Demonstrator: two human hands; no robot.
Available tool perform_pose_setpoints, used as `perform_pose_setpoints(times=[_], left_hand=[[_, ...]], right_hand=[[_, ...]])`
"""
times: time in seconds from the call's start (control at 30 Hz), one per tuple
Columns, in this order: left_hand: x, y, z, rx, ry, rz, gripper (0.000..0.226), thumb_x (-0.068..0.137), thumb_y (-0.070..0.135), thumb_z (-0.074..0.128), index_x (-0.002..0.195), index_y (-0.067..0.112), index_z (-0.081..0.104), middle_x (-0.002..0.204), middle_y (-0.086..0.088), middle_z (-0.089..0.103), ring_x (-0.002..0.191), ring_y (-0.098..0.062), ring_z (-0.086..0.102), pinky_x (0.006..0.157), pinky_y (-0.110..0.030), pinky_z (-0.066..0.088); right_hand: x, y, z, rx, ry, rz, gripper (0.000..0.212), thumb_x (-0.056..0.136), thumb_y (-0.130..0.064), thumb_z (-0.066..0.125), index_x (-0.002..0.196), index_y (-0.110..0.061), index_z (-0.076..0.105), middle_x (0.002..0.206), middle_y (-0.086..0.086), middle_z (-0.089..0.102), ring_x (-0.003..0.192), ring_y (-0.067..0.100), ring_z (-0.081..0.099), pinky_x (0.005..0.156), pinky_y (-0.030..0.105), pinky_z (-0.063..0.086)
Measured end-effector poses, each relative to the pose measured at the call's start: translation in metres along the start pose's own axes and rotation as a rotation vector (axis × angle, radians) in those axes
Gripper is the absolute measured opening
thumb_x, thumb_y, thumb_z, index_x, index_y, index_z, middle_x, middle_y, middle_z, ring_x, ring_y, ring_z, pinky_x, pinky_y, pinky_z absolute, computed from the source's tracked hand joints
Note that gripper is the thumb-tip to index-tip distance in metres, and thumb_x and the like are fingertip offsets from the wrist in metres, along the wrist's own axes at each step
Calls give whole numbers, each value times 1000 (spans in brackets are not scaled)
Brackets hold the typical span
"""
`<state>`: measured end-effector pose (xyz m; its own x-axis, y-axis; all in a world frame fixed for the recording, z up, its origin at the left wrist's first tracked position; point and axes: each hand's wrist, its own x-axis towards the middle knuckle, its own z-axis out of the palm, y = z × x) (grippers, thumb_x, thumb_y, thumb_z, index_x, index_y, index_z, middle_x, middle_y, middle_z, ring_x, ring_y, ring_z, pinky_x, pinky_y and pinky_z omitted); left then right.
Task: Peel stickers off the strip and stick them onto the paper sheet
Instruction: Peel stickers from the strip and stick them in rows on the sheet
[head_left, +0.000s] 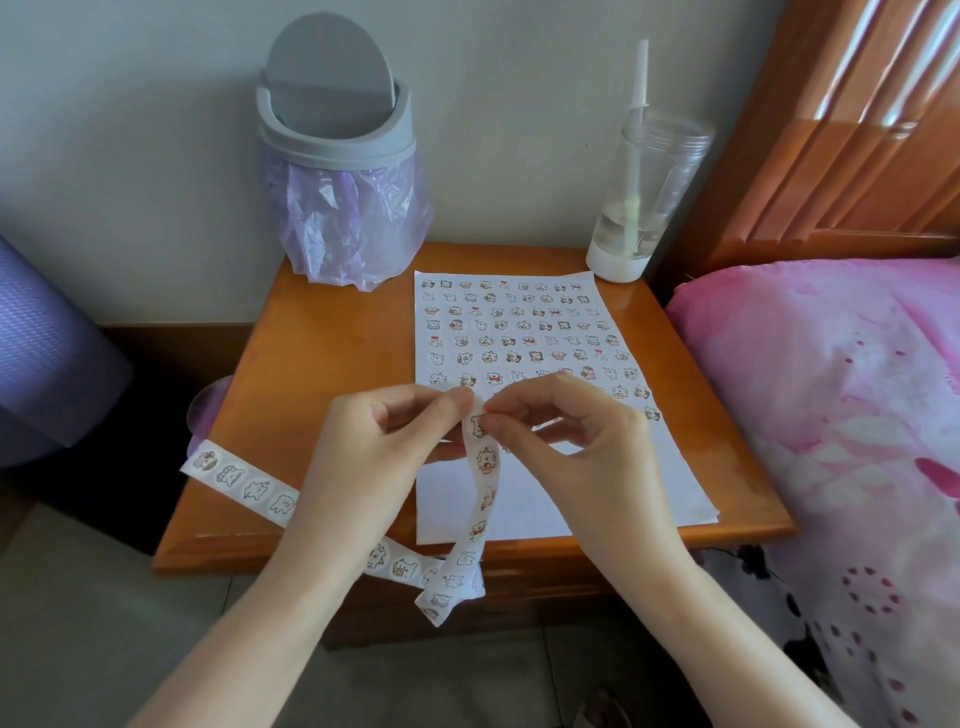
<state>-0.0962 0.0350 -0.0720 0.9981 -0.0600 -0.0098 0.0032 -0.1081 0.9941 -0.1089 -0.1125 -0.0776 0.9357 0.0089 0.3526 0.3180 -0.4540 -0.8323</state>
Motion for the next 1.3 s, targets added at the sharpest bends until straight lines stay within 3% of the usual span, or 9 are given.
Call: perform_pose_setpoints(times=[0.23,0.37,0.53,0.67,0.87,1.03,1.3], left_hand=[[1,-3,0,19,21,-28,13,84,24,63,75,21,72,69,11,74,69,1,69,55,-2,45],[3,-5,0,44,14,-35,15,86,26,61,77,21,73,71,9,74,71,-1,70,57,-3,47],[8,-14,-3,108,30,-47,18,88,27,59,81,17,72,78,1,74,76,-7,69,61,-12,55],[9,-20,-6,199,18,-41,15,88,28,59,81,23,72,80,6,74,75,0,67,72,-25,57],[10,-25,-7,301,6,-39,14,89,30,59,82,26,70,78,10,72,72,8,64,58,-3,47],[10,-26,-7,322,10,-45,15,89,31,58,81,25,70,76,12,71,71,11,62,54,-1,43],[11,-27,-7,352,-11,-26,15,89,31,58,82,25,69,78,15,69,73,10,62,55,-1,44]], right_hand=[[0,4,1,-120,-2,-110,9,79,-13,71,86,-20,69,86,-10,65,82,7,58,67,12,51],[2,-2,-1,-77,-50,28,12,80,-19,70,80,-29,63,87,-16,59,82,7,52,69,13,48],[15,-1,-38,102,-74,198,4,79,-21,70,81,-18,69,74,-10,70,63,1,57,58,17,46],[24,26,-63,-31,-95,416,5,84,-19,66,81,-19,71,66,-8,68,53,0,53,52,17,45],[27,38,-62,-109,-211,502,5,82,-22,69,82,-19,73,61,-9,62,49,4,45,50,17,39],[29,40,-60,-102,-247,506,3,82,-17,69,81,-16,72,50,-14,61,41,-4,48,44,8,36],[30,40,-61,-102,-268,518,6,81,-15,70,84,-12,74,59,-9,63,42,-6,48,44,5,35]])
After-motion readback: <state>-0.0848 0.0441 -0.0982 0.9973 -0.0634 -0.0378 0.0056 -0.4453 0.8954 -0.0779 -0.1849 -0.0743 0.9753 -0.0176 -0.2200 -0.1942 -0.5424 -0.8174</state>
